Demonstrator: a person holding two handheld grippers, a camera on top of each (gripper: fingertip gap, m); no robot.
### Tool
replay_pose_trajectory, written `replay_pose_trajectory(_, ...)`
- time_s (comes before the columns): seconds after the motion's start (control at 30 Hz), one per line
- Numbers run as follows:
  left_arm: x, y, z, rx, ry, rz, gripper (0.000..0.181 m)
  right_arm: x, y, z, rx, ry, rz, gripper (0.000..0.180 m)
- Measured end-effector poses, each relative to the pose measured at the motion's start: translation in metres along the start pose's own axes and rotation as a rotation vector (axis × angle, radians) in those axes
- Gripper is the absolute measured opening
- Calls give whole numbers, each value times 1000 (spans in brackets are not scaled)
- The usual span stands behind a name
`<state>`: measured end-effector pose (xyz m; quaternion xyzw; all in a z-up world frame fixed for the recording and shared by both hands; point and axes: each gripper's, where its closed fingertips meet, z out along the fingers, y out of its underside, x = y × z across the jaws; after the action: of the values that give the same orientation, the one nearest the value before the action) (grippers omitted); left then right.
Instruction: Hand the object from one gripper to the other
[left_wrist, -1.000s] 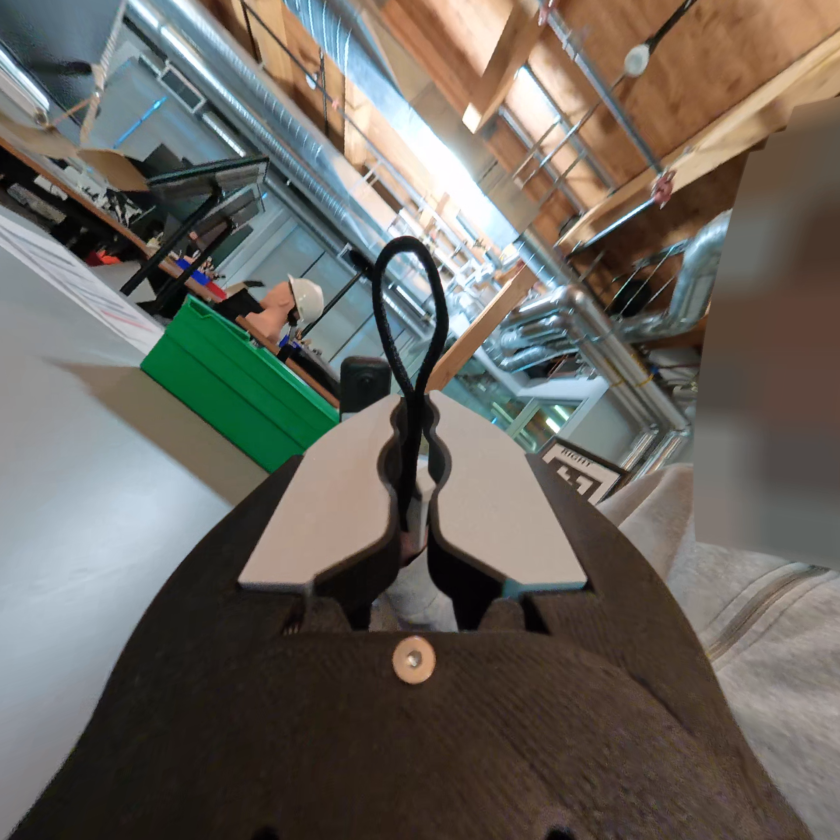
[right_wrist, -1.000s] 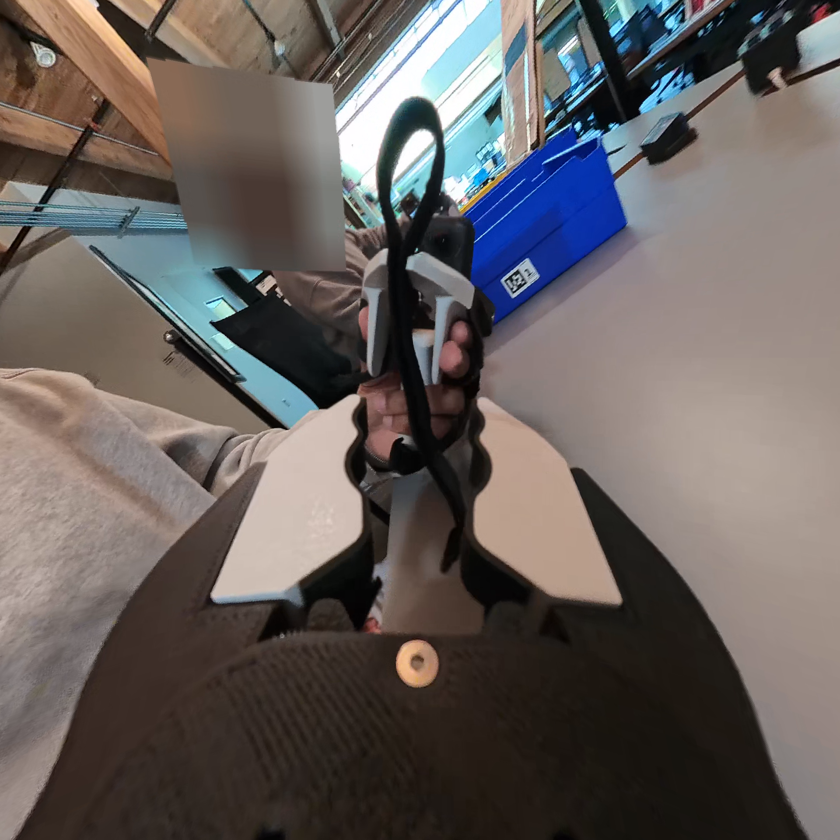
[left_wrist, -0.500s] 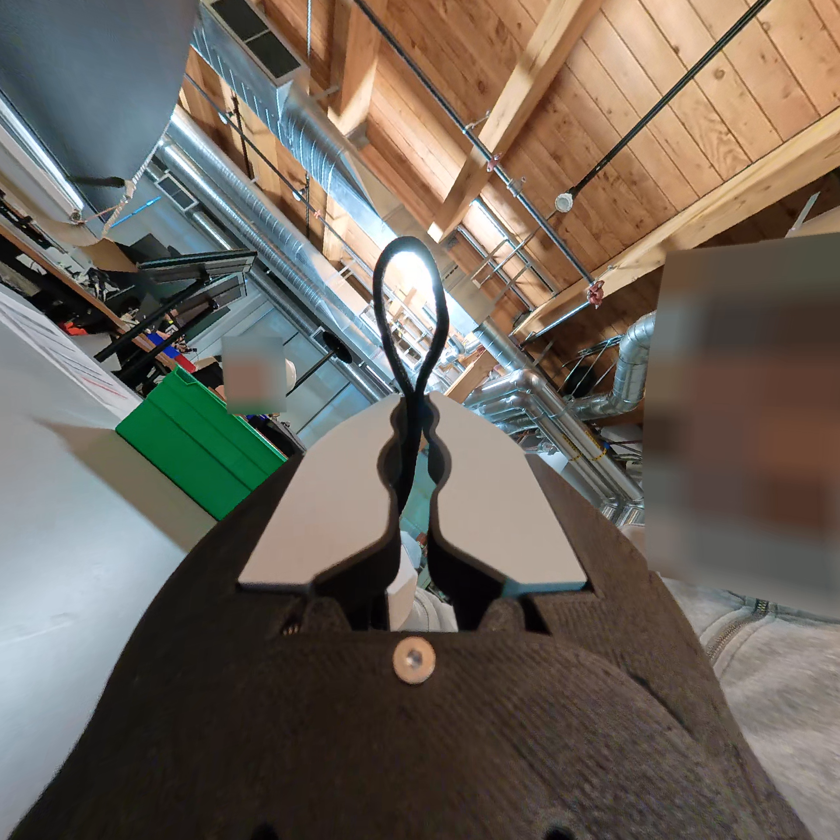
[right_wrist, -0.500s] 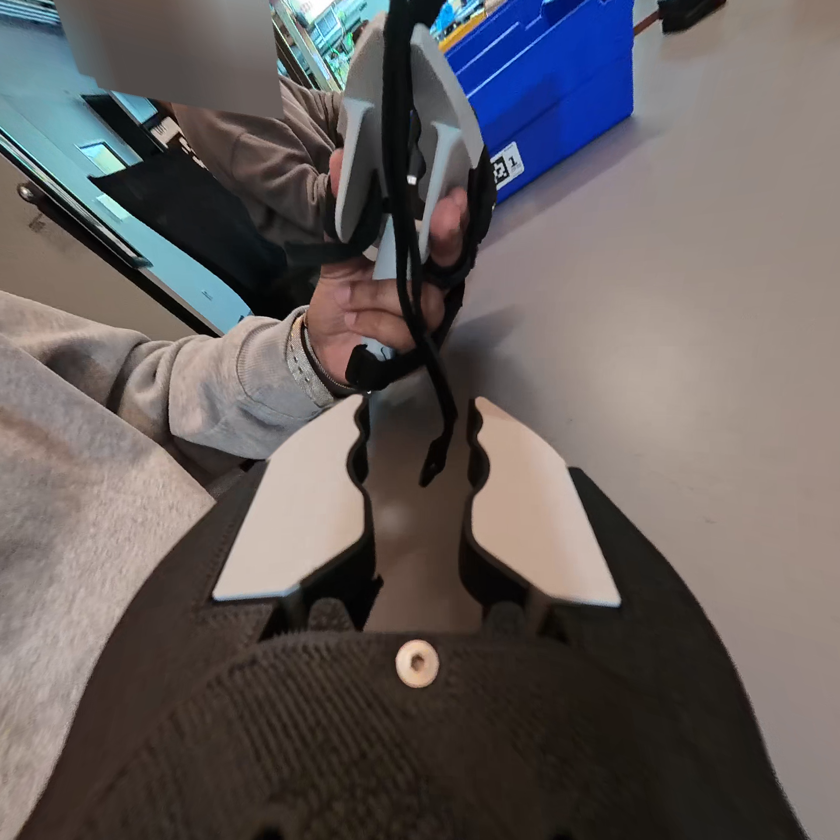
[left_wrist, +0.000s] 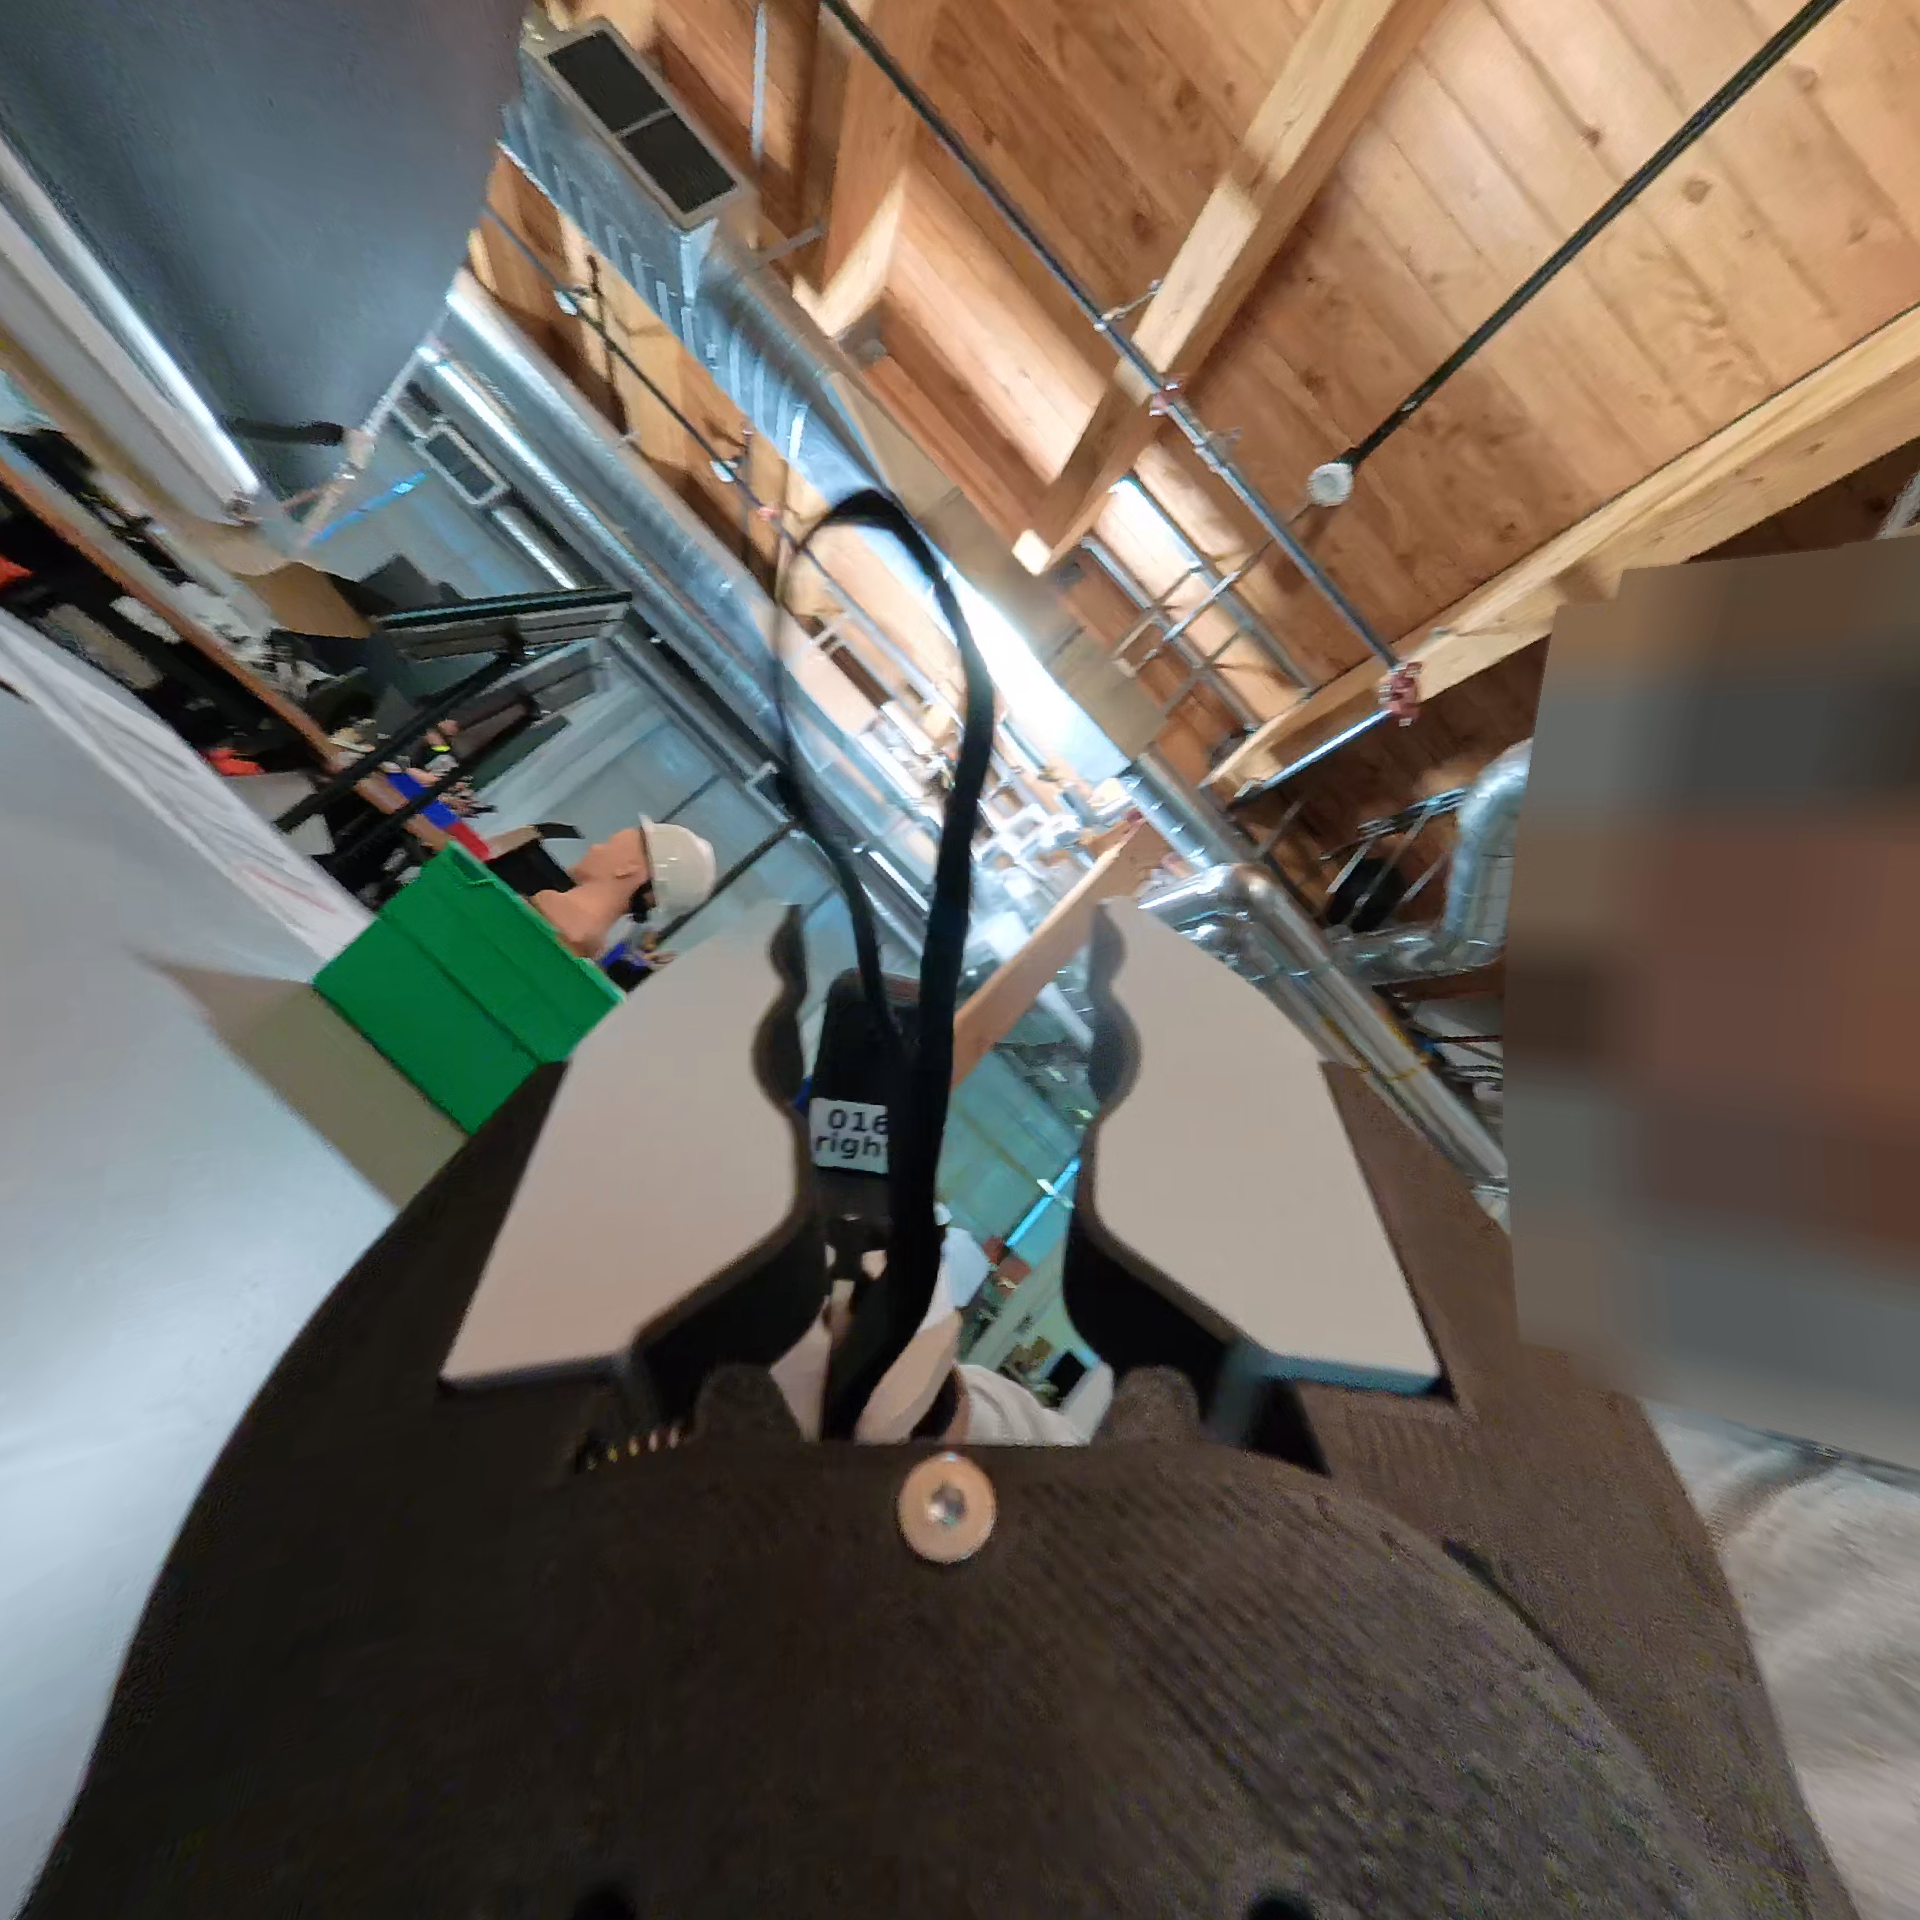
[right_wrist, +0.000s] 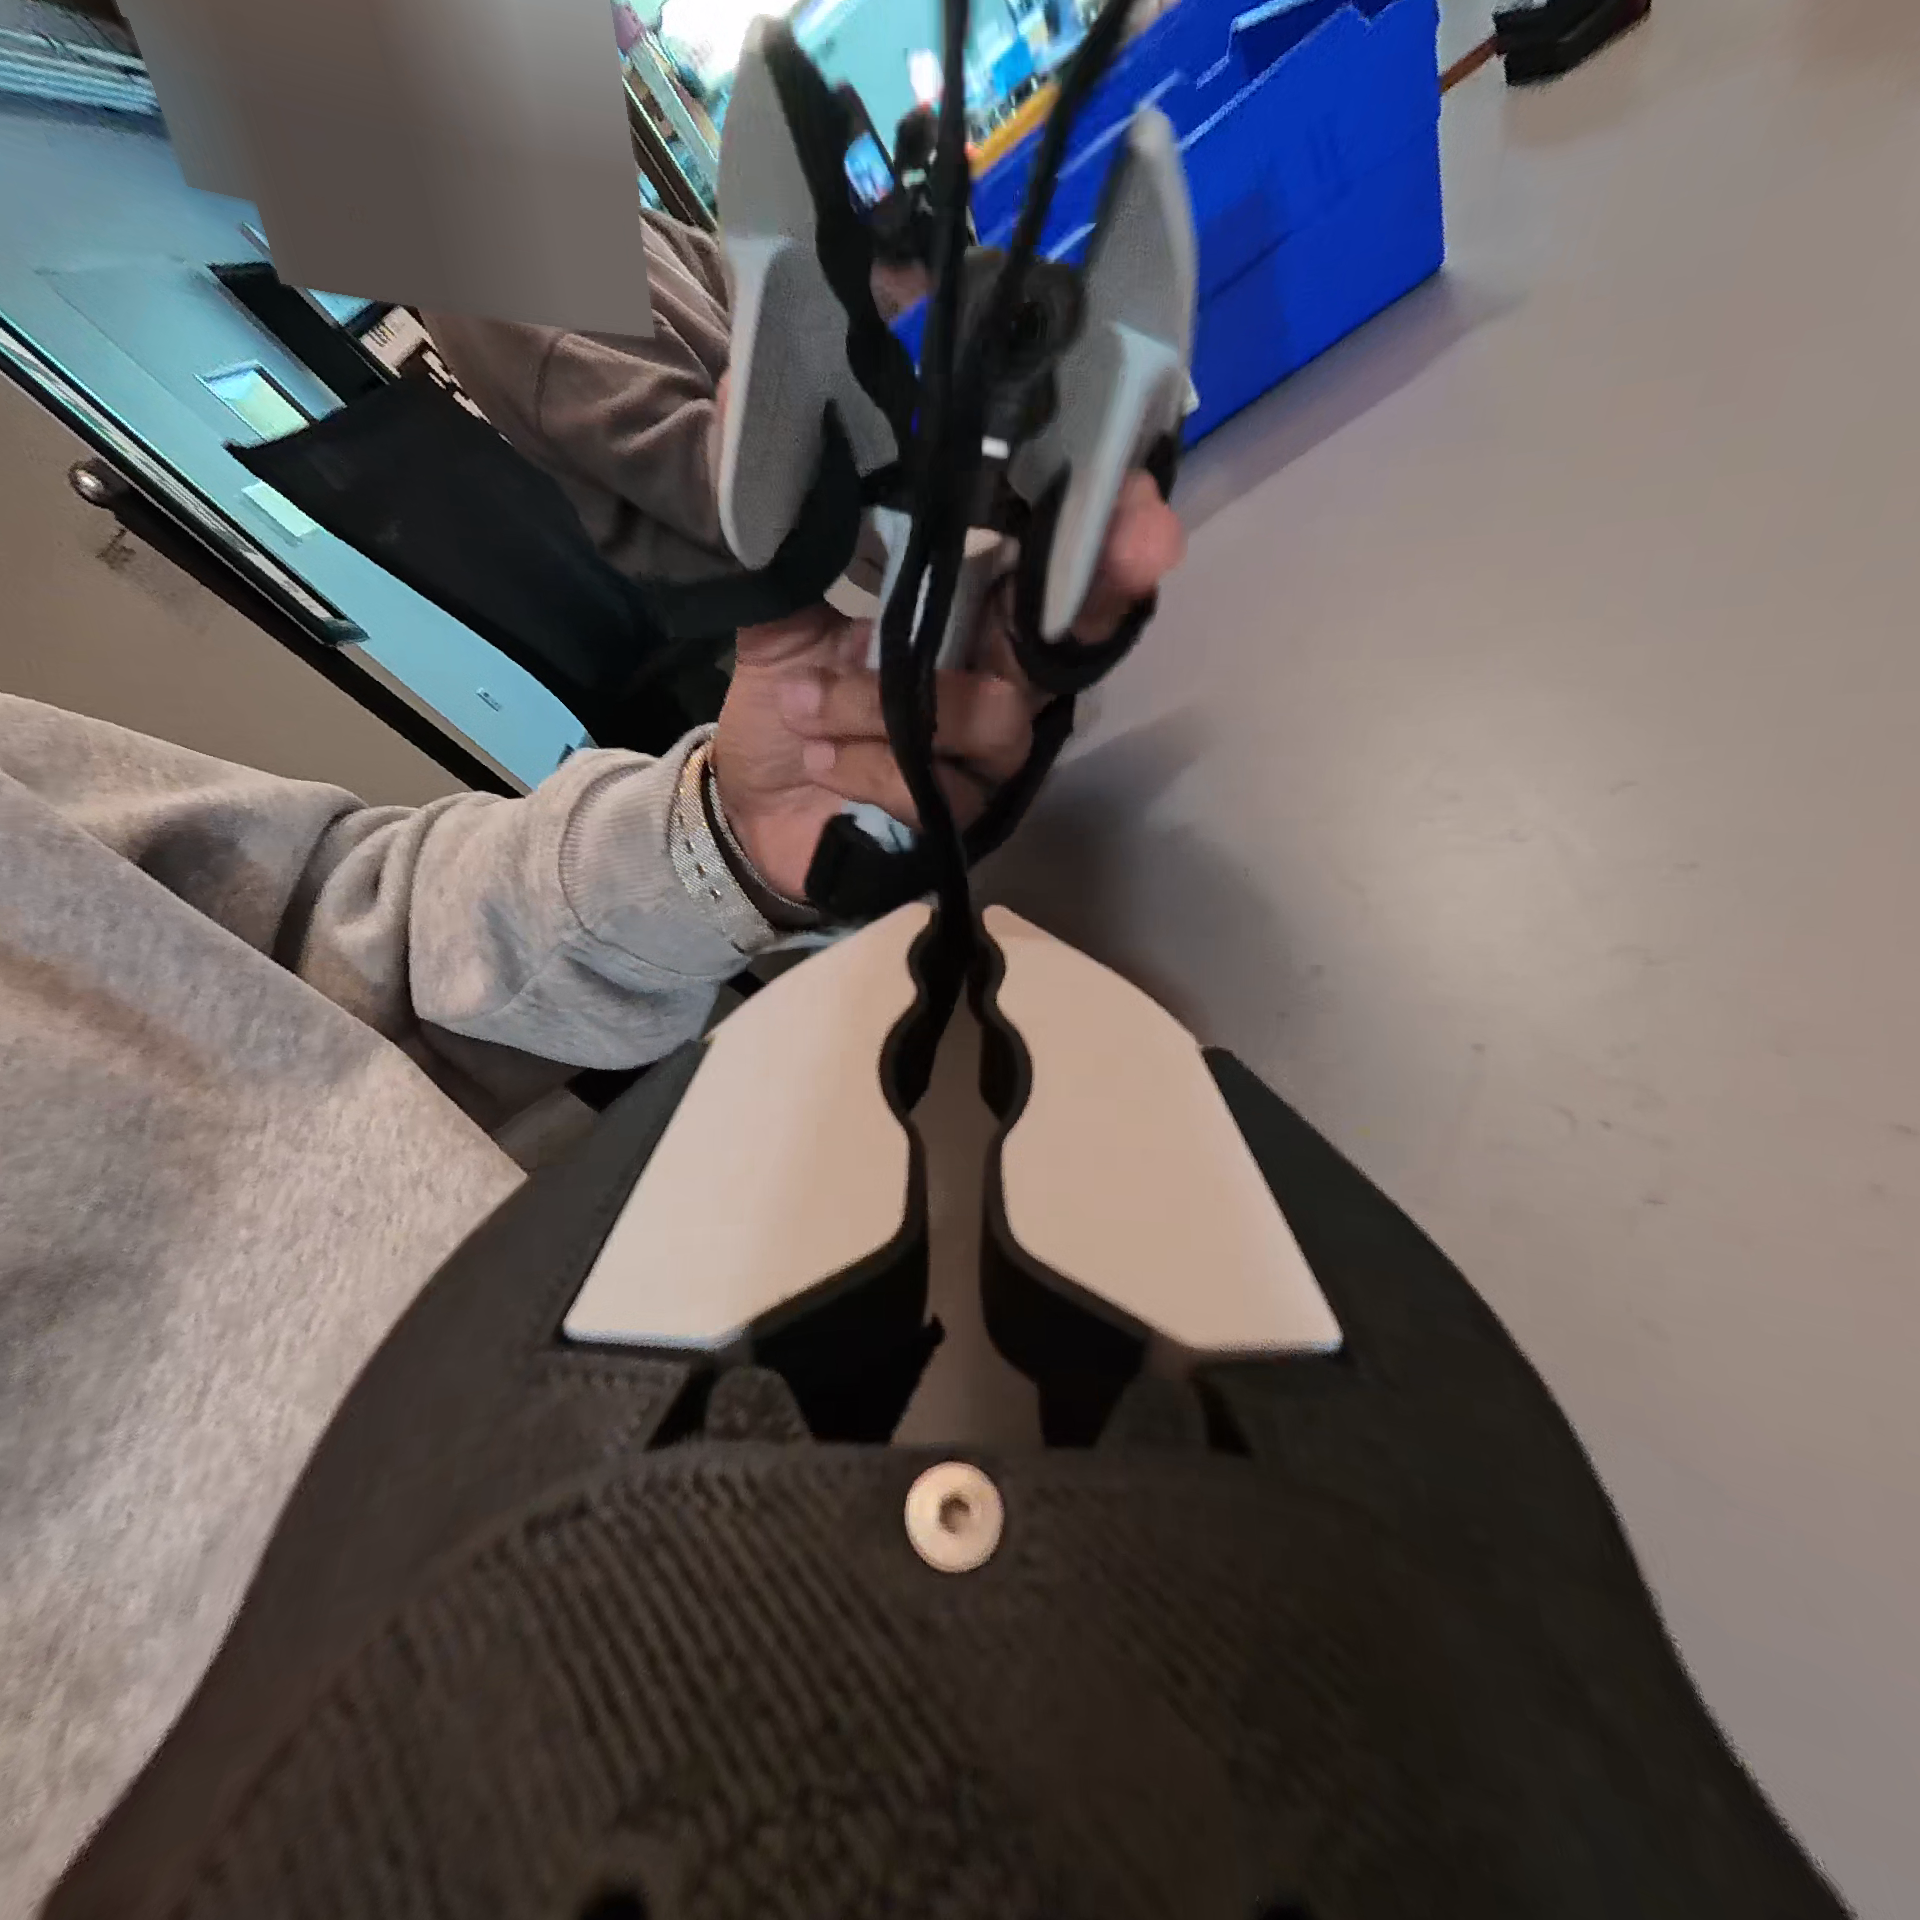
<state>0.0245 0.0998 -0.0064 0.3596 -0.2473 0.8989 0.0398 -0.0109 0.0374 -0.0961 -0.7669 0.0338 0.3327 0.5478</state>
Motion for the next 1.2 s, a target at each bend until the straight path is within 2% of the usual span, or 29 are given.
replay_pose_trajectory(0.1,-10,6,4,-27,-88,53,82,-3,-13,-8,82,-29,19,4)
replay_pose_trajectory(0.13,-12,9,5,-42,-110,68,85,-2,-18,-12,114,-34,27,4)
replay_pose_trajectory(0.43,-23,27,7,-165,-212,188,74,12,-49,-47,340,-49,126,4)
replay_pose_trajectory(0.5,-23,29,9,-186,-236,252,79,12,-51,-51,362,-80,161,3)
replay_pose_trajectory(0.67,-25,26,10,-204,-327,456,106,2,-51,-51,348,-178,182,4)
replay_pose_trajectory(0.77,-31,26,9,-245,-401,592,113,-14,-50,-49,320,-278,169,4)
replay_pose_trajectory(0.93,-43,24,2,-348,-549,850,115,-39,-45,-46,255,-472,224,4)
replay_pose_trajectory(1.2,-56,27,-5,-475,-652,1061,105,-49,-45,-47,254,-527,237,4)
